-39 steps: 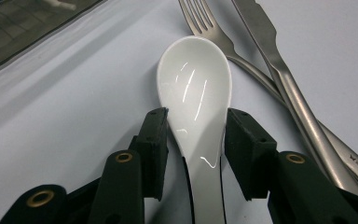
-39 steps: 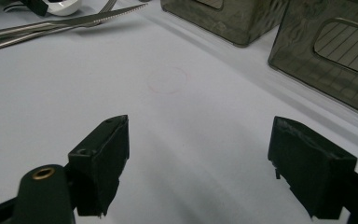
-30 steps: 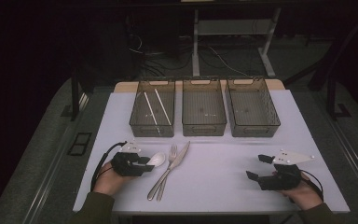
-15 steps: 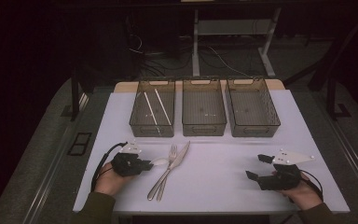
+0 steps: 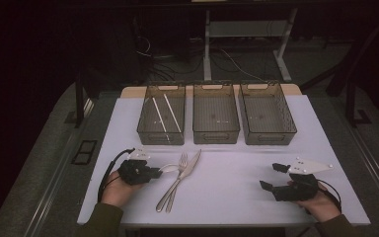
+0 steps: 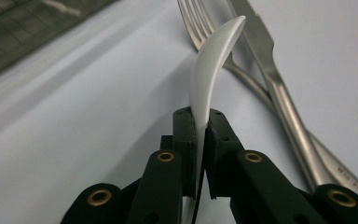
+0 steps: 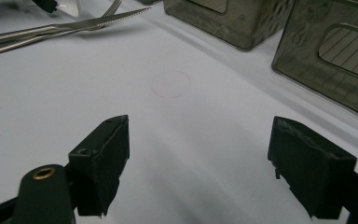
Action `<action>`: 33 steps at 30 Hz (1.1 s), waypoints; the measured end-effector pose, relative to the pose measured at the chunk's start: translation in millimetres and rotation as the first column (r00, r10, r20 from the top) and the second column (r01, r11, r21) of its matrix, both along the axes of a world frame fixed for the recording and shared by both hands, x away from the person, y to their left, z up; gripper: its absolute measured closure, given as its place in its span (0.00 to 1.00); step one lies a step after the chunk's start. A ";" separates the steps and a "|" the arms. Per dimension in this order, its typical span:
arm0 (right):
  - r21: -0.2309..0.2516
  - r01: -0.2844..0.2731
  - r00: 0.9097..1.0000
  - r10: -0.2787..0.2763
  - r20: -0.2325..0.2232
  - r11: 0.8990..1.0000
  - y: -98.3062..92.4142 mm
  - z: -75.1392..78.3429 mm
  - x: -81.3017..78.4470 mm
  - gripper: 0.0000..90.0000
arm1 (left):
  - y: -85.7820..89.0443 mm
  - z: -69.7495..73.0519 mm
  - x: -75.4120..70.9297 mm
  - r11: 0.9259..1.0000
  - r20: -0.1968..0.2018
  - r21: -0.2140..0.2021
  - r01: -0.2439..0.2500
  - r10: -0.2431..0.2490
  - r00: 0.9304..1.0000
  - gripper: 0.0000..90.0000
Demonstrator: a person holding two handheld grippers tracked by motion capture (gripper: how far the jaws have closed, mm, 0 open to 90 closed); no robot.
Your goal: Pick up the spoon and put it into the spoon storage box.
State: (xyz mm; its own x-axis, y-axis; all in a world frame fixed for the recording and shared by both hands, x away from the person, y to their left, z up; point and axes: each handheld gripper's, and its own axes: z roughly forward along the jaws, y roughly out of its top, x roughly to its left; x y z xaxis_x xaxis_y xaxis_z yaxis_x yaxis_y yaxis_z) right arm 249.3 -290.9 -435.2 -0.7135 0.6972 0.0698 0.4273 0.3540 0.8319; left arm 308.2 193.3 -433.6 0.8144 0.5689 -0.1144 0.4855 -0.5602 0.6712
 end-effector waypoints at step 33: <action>0.031 -0.009 1.000 0.010 0.000 0.999 1.2 1.4 -0.6 0.22 | -91.7 79.5 62.6 0.995 0.154 -0.089 0.048 -0.034 0.987 0.92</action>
